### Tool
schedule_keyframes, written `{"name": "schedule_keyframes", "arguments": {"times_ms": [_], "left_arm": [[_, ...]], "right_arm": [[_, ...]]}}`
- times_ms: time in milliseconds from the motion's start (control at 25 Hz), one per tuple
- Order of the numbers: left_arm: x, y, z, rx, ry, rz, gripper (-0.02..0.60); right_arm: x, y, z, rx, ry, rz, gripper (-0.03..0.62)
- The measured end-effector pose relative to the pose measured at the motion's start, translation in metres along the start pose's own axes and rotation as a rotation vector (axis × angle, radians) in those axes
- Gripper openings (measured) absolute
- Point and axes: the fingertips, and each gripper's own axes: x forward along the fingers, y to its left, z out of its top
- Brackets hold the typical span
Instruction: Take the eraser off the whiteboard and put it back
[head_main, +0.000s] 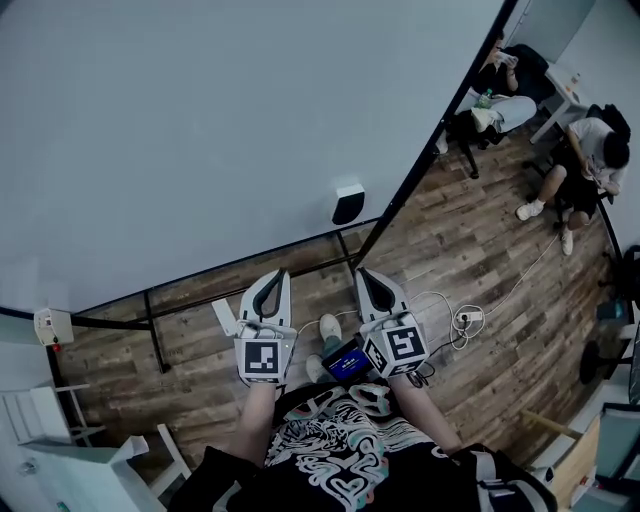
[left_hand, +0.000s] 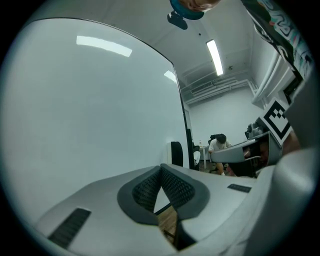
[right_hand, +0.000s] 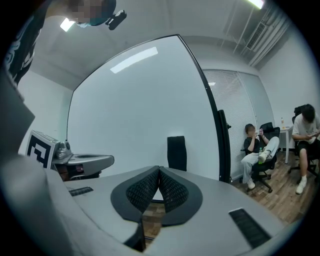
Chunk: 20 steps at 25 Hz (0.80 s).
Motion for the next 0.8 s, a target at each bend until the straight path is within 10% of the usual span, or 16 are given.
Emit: {"name": "schedule_keyframes", "arguments": {"times_ms": [640, 800], "left_arm": [[0.036, 0.016, -0.018, 0.021, 0.054, 0.016, 0.029], [0.046, 0.02, -0.02, 0.031, 0.071, 0.023, 0.029]], "right_arm": [[0.053, -0.023, -0.006, -0.024, 0.012, -0.022, 0.071], [0.069, -0.03, -0.009, -0.008, 0.023, -0.026, 0.166]]}}
